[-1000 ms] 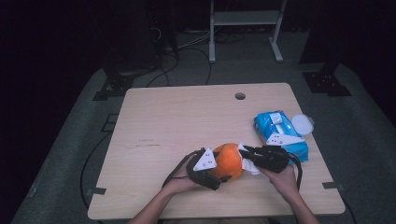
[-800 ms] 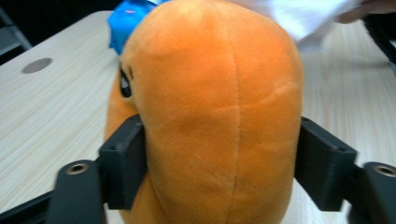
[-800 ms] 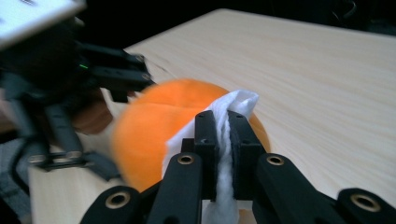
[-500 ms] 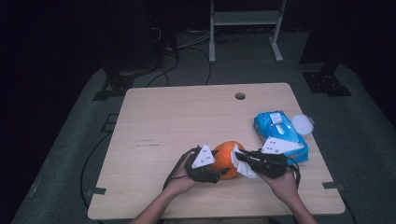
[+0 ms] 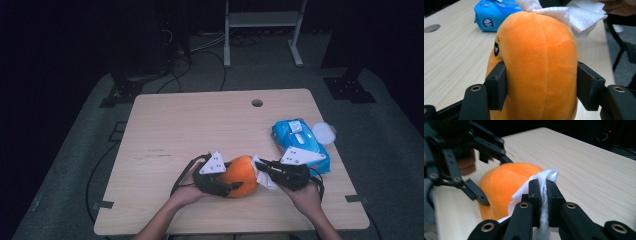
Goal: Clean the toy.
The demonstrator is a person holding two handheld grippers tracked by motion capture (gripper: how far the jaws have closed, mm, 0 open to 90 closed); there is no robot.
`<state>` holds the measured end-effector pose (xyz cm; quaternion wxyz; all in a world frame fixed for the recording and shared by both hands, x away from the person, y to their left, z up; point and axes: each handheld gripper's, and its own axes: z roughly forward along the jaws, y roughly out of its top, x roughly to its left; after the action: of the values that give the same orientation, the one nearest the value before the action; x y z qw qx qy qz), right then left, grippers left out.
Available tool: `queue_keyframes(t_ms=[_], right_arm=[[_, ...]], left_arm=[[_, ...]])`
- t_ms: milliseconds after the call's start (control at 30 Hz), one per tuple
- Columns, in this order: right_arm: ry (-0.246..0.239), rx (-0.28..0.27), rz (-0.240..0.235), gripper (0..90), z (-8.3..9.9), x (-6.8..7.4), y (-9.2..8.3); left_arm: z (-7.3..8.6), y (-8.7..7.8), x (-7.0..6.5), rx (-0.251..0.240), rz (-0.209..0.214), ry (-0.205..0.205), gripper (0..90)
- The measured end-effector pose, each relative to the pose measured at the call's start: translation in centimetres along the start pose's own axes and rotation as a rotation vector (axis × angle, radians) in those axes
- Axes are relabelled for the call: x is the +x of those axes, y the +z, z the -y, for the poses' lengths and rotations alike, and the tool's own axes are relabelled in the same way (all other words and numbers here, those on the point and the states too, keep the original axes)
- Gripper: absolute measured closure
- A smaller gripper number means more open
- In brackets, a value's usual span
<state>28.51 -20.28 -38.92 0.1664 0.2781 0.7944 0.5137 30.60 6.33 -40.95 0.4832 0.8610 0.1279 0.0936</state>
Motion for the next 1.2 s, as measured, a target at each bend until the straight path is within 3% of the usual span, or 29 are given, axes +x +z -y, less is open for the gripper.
queue_keyframes(t_ms=[100, 133, 233, 367, 400, 467, 533, 600, 667, 733, 833, 967, 1033, 1167, 1200], right_arm=[[-0.001, -0.042, -0.032, 83.6, -0.5, 0.6, -0.2], [-0.013, -0.054, -0.066, 83.6, -0.8, 1.2, -0.1], [-0.062, -0.031, -0.047, 83.6, -0.9, 1.9, 0.1], [-0.007, 0.004, -0.014, 83.6, 0.0, 0.2, 0.3], [0.026, 0.008, -0.025, 83.6, 0.4, -0.3, 0.4], [0.039, 0.007, -0.031, 83.6, 0.5, -0.3, 0.5], [-0.008, -0.013, -0.023, 83.6, -0.2, 0.7, 0.3], [-0.034, -0.04, -0.053, 83.5, -0.8, 1.6, 0.2], [-0.062, -0.022, -0.042, 83.5, -0.9, 2.0, 0.5], [-0.039, -0.01, -0.048, 83.4, -0.4, 1.3, 0.8], [0.012, 0.006, -0.021, 83.4, 0.5, 0.0, 0.6], [0.068, 0.008, 0.014, 83.4, 1.4, -1.5, 0.1], [0.079, 0.008, 0.008, 83.4, 1.4, -1.7, 0.1], [0.008, 0.015, 0.028, 83.3, 0.6, -0.4, 0.1], [0.003, 0.009, 0.009, 83.3, 0.4, 0.1, 0.1]], left_arm=[[-0.1, 0.2, -0.2, 0.023, -0.003, 0.006, 35.4], [-0.1, 0.3, -0.2, 0.025, 0.003, 0.008, 35.4], [-0.1, 0.2, -0.3, 0.026, 0.006, 0.015, 35.4], [-0.3, -0.1, 0.0, 0.026, -0.005, 0.016, 34.7], [-0.3, -0.1, -0.1, 0.031, -0.005, 0.017, 34.6], [-0.2, 0.0, -0.1, 0.033, 0.0, 0.016, 34.5], [-0.3, -0.1, 0.0, 0.031, 0.008, 0.011, 34.5], [-0.3, 0.0, 0.0, 0.029, 0.014, 0.006, 34.3], [-0.1, 0.2, -0.1, 0.036, 0.011, 0.011, 32.0], [0.2, 0.5, 0.0, 0.016, 0.007, 0.016, 25.3], [0.7, 0.5, 0.6, -0.038, 0.015, 0.003, 17.6], [1.9, 1.2, 1.5, -0.017, 0.019, -0.038, 10.4], [2.1, 1.9, 1.4, -0.007, 0.031, -0.044, 11.1], [2.0, 2.1, 0.8, 0.003, -0.014, 0.004, 23.2], [2.1, 2.1, 0.8, -0.002, -0.017, 0.006, 24.9]])
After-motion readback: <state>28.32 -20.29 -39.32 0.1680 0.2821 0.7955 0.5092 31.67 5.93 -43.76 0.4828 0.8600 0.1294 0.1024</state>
